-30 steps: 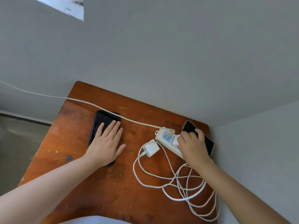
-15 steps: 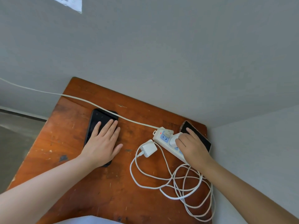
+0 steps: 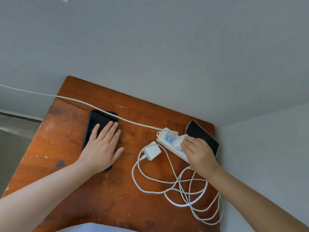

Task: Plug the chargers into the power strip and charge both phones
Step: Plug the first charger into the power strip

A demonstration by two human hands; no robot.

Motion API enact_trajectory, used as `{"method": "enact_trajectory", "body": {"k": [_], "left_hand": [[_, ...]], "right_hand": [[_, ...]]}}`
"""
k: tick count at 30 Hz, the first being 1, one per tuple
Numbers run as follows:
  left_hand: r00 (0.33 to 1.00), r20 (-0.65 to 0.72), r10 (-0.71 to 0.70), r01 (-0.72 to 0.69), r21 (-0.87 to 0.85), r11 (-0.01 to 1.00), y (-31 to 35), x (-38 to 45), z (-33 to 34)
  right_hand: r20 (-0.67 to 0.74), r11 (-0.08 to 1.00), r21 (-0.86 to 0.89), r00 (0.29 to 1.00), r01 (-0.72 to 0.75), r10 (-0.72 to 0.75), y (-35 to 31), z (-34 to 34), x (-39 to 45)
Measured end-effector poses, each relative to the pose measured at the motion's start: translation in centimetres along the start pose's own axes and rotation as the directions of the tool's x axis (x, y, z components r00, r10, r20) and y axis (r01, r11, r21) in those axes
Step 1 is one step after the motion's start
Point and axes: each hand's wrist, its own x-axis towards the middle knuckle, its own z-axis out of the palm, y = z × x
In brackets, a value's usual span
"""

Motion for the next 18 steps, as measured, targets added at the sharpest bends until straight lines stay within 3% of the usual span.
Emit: {"method": "enact_trajectory", "body": {"k": [9,18], "left_hand": [[1.0,0.021,0.012,-0.012,0.01,1.0,0.0,0.1,0.2],[0.999,-0.048,-0.014,0.018,0.079,0.997,1.0,0.9,1.6]], "right_hand": [[-0.04,1.0,0.018,0.999,-0.012,0.013,-0.1,0.7,0.2],[-0.007,0.995,0.063,0.996,-0.083,0.084,-0.7,0.3,0.5]]}}
